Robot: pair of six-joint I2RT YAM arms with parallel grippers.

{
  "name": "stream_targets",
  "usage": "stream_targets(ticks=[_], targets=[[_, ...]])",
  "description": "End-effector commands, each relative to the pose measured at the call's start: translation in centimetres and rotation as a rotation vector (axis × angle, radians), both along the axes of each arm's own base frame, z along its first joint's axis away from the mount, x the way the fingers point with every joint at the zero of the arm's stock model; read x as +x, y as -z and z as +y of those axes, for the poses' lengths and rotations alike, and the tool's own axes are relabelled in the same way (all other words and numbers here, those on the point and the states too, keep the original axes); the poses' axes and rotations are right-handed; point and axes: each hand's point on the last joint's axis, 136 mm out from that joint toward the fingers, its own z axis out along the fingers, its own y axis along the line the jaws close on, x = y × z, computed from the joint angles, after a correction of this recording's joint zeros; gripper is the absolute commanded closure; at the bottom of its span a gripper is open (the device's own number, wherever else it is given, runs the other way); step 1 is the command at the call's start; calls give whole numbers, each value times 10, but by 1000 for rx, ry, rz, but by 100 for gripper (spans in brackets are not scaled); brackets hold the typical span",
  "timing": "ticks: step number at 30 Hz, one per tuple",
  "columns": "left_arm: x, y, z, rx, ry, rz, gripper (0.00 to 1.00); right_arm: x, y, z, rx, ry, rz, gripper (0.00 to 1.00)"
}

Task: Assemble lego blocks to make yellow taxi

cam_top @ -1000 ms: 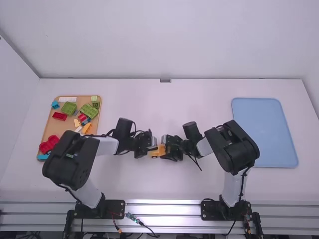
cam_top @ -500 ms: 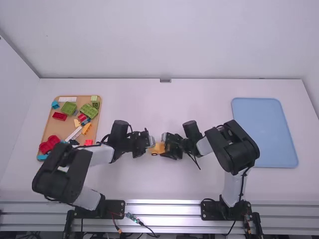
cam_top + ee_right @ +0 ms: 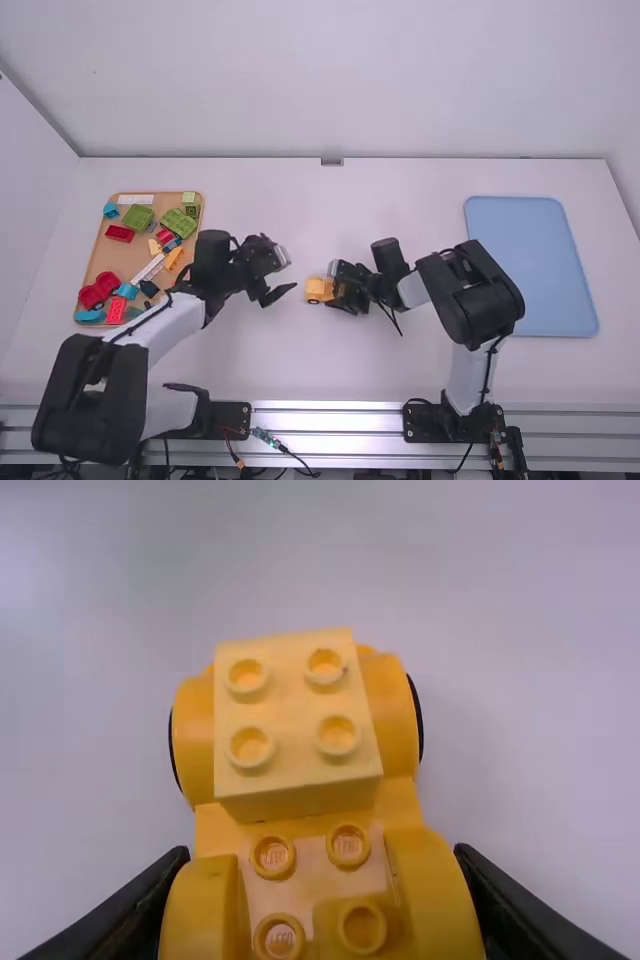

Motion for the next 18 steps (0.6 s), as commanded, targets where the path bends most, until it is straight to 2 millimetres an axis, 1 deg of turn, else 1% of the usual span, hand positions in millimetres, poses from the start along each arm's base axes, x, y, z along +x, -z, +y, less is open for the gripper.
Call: stream_targets(ticks=[1, 2, 3, 5, 6, 8, 11, 12, 15, 17, 18], targets=[[14, -18, 9, -7, -37, -36, 1, 0, 28, -26, -126, 83, 39, 45], [15, -18, 12, -7, -44, -31, 1, 0, 28, -28, -127, 84, 42, 33], [17, -19, 15, -7, -54, -25, 1, 2, 28, -31, -129, 103, 53, 19], [18, -20, 17, -12, -57, -26, 1, 3, 27, -33, -128, 109, 54, 11], [18, -20, 18, -14, -57, -26, 1, 3, 27, -33, -127, 109, 54, 10], [17, -21, 19, -25, -49, -25, 1, 2, 28, -34, -137, 107, 59, 1], [17, -21, 23, -31, -56, -20, 1, 1, 27, -42, -187, 127, 64, 1], [17, -20, 24, -33, -60, -17, 1, 2, 27, -47, -220, 145, 63, 1], [19, -20, 32, -44, -91, -3, 1, 2, 25, -66, -337, 199, 60, 1], [21, -20, 39, -57, -122, 10, 1, -2, 21, -88, -458, 234, 58, 1], [22, -20, 40, -63, -134, 17, 1, -5, 20, -94, -494, 237, 59, 1]])
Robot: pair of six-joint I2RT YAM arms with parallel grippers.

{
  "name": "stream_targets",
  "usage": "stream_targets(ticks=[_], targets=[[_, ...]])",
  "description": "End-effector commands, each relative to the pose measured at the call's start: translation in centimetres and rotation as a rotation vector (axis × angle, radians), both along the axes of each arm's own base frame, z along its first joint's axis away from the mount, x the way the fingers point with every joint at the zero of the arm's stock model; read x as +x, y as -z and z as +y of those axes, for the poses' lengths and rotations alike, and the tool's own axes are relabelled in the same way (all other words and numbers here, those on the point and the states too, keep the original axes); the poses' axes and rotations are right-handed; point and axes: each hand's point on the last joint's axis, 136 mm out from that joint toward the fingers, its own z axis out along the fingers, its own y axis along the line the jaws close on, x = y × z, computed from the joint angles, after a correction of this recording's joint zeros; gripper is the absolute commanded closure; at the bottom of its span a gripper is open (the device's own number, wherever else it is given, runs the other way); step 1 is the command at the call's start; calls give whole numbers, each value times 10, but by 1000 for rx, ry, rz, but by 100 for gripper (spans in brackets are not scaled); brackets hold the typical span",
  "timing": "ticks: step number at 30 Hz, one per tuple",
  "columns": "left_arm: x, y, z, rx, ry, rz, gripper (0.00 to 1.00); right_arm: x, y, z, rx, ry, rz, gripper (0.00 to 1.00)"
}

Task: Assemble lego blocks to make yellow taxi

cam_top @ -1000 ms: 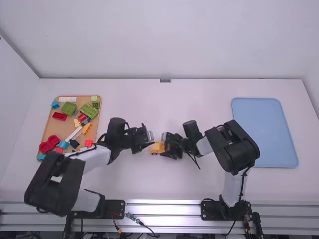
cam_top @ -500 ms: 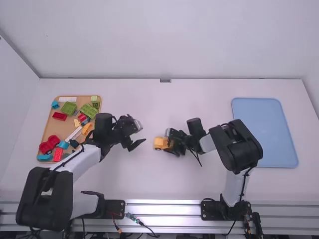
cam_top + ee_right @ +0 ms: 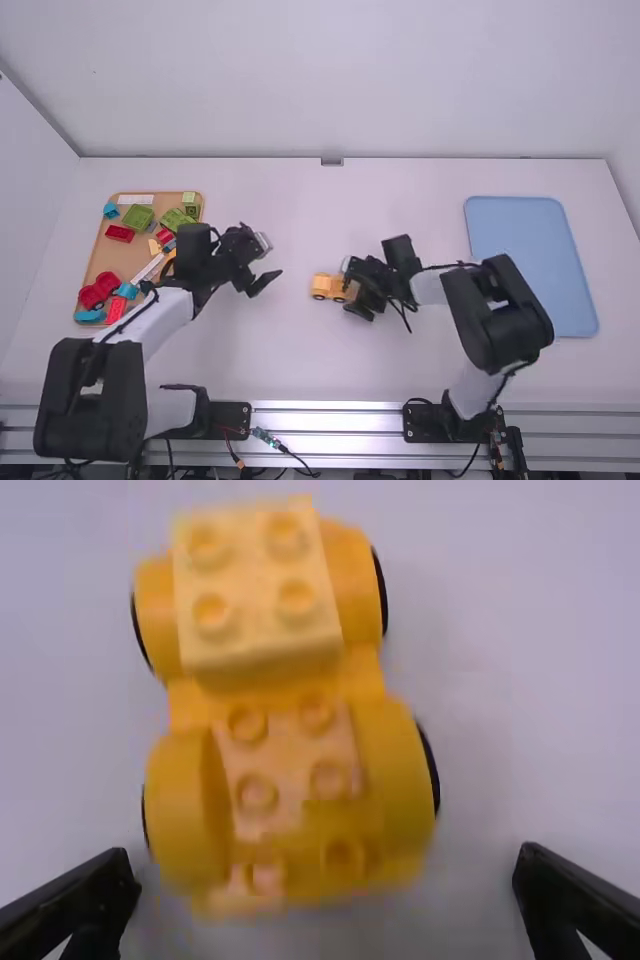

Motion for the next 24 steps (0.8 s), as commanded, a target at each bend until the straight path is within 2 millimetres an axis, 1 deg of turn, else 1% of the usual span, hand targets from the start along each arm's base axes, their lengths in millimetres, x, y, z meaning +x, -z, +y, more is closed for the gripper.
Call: stream_targets(ticks=[1, 2, 4, 5, 8, 9, 11, 14, 15, 16, 17, 18, 20, 21, 24], targets=[[4, -11, 5, -43, -30, 3, 1, -7, 19, -46, -253, 93, 11, 1], [5, -11, 6, -50, -38, 9, 1, -9, 18, -51, -277, 101, 14, 1], [6, -11, 10, -75, -72, 32, 1, -13, 13, -70, -370, 148, 27, 1], [6, -11, 12, -88, -87, 44, 1, -13, 9, -76, -398, 182, 33, 1], [7, -10, 15, -114, -118, 68, 1, -10, 0, -87, -445, 249, 32, 1], [10, -9, 21, -128, -177, 94, 1, -7, -8, -92, -465, 290, 29, 1], [15, -5, 31, -126, -267, 129, 1, -3, -15, -95, -479, 323, 18, 1], [20, 3, 63, -68, -487, 233, 1, 8, -29, -98, -481, 387, -10, 1], [20, 4, 68, -55, -517, 252, 1, 11, -31, -98, -479, 397, -17, 1], [19, 2, 81, -38, -591, 295, 1, 15, -36, -99, -477, 421, -30, 1], [19, -1, 91, -31, -642, 321, 1, 18, -39, -99, -475, 440, -40, 1], [20, -7, 108, -28, -724, 349, 1, 24, -46, -100, -470, 477, -57, 1], [23, -16, 128, -33, -810, 362, 1, 31, -53, -101, -464, 514, -73, 1], [27, -24, 145, -54, -879, 370, 1, 35, -57, -100, -456, 532, -79, 1], [29, -41, 186, -130, -1018, 424, 1, 37, -70, -94, -435, 518, -61, 1]])
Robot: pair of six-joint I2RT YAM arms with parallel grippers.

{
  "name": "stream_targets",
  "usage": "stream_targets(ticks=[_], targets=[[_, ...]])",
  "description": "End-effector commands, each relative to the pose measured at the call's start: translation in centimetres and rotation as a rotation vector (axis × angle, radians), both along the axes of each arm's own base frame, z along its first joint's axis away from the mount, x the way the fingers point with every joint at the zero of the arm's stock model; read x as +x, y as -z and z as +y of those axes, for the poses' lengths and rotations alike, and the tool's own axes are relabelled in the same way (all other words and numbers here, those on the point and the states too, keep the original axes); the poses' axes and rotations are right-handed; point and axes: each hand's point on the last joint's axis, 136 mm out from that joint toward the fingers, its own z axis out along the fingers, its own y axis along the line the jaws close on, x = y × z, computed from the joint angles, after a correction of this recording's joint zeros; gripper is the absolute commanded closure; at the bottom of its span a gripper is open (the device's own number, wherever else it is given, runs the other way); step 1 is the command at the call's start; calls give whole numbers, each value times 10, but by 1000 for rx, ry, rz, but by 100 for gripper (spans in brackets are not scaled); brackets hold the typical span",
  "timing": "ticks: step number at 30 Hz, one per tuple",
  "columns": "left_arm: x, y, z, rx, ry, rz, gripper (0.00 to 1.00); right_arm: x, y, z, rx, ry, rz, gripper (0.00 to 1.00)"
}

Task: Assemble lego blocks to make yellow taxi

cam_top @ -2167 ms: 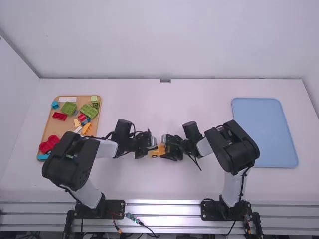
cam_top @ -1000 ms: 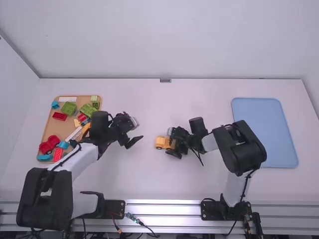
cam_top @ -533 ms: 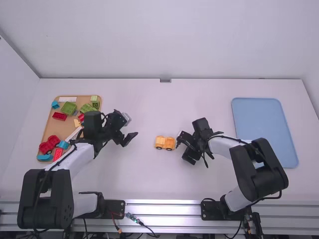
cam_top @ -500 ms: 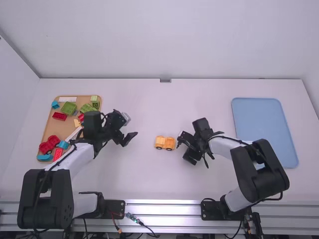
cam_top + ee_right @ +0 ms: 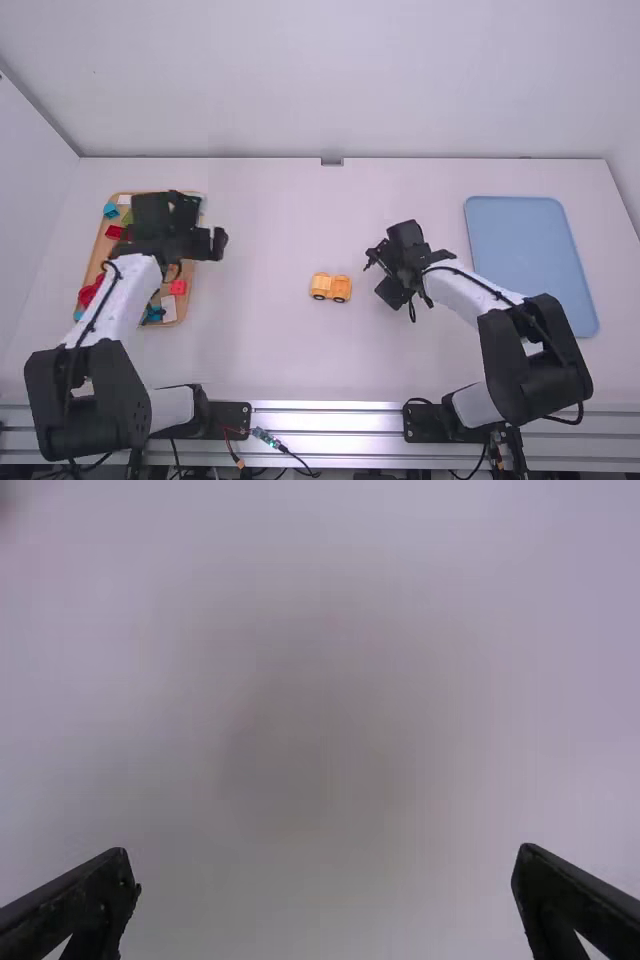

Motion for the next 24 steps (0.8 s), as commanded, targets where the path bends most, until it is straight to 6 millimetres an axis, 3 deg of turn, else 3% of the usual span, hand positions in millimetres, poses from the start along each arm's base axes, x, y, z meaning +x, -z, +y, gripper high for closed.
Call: stream_targets(ticks=[1, 4, 7, 13, 18, 24], targets=[[4, -12, 51, -46, -231, 34, 1, 14, -26, 5, 35, 34, -45, 1], [8, -9, 93, -96, -358, 126, 1, 16, -44, 17, 84, 16, -15, 1], [12, -1, 110, -124, -392, 214, 1, 23, -57, 22, 111, 39, -24, 1], [17, 27, 131, -105, -437, 410, 1, 34, -72, 24, 125, 56, -59, 1], [27, 47, 158, -3, -526, 401, 1, 38, -73, 22, 112, 61, -78, 1], [18, 54, 172, 77, -583, 418, 6, 42, -74, 19, 96, 71, -98, 1]])
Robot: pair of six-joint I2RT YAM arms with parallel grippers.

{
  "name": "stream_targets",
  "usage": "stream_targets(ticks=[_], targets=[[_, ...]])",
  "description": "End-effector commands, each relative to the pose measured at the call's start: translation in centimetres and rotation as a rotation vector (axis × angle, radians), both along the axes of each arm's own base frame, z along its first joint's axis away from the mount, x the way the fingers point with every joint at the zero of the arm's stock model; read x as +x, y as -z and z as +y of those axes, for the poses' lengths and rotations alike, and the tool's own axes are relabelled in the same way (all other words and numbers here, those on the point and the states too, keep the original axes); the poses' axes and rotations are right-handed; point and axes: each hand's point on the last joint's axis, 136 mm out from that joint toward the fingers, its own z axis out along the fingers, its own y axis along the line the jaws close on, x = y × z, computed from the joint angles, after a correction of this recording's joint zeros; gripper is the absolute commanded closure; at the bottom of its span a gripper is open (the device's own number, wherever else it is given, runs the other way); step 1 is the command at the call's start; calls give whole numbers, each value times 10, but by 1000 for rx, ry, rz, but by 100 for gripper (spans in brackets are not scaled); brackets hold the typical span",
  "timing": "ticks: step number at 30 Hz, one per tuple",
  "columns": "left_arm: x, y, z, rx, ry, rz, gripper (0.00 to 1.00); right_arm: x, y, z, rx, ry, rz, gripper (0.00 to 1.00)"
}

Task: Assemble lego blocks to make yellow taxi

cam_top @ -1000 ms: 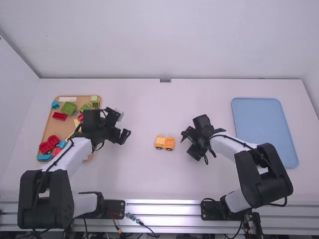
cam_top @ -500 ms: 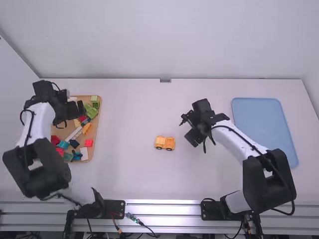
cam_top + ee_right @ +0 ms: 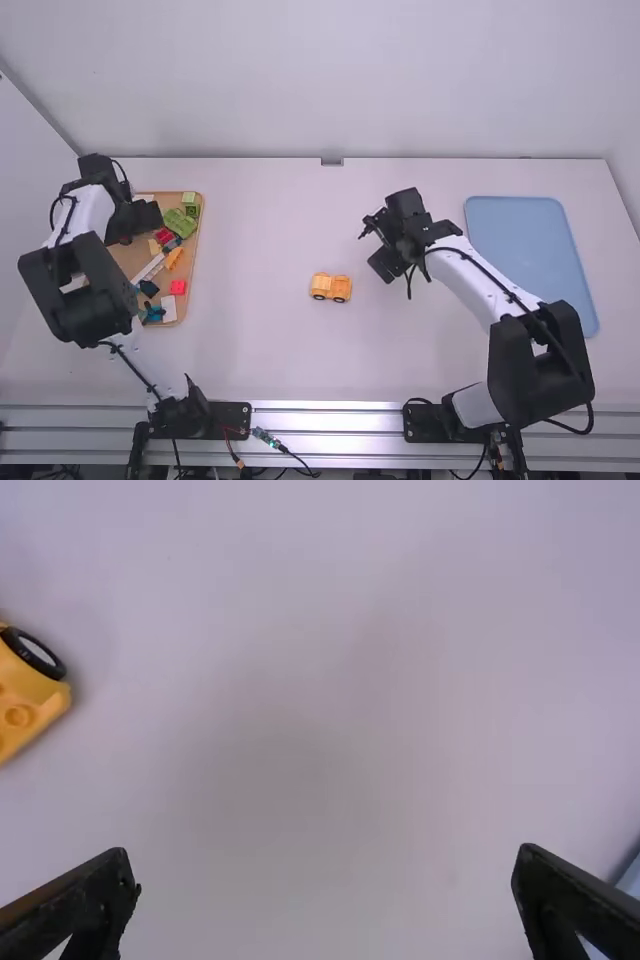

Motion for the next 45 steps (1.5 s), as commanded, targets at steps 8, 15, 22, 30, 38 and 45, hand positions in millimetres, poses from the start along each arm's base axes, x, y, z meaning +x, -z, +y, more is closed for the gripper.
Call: stream_targets(ticks=[8, 15, 22, 30, 38, 45], targets=[[-15, 37, -1, 32, -22, 39, 30, 8, -14, -1, 5, 16, -50, 1], [-16, 55, -8, 10, -1, 18, 35, 8, -14, -2, 3, 17, -50, 1], [-16, 73, -20, -24, 61, -16, 45, 8, -14, -2, 3, 18, -49, 1], [-16, 83, -20, -11, 58, -41, 48, 8, -14, -2, 3, 18, -49, 1], [-16, 90, -20, 3, 58, -67, 54, 8, -14, -2, 3, 18, -49, 1], [-21, 87, -5, 47, -94, -68, 57, 8, -14, -2, 3, 18, -49, 1]])
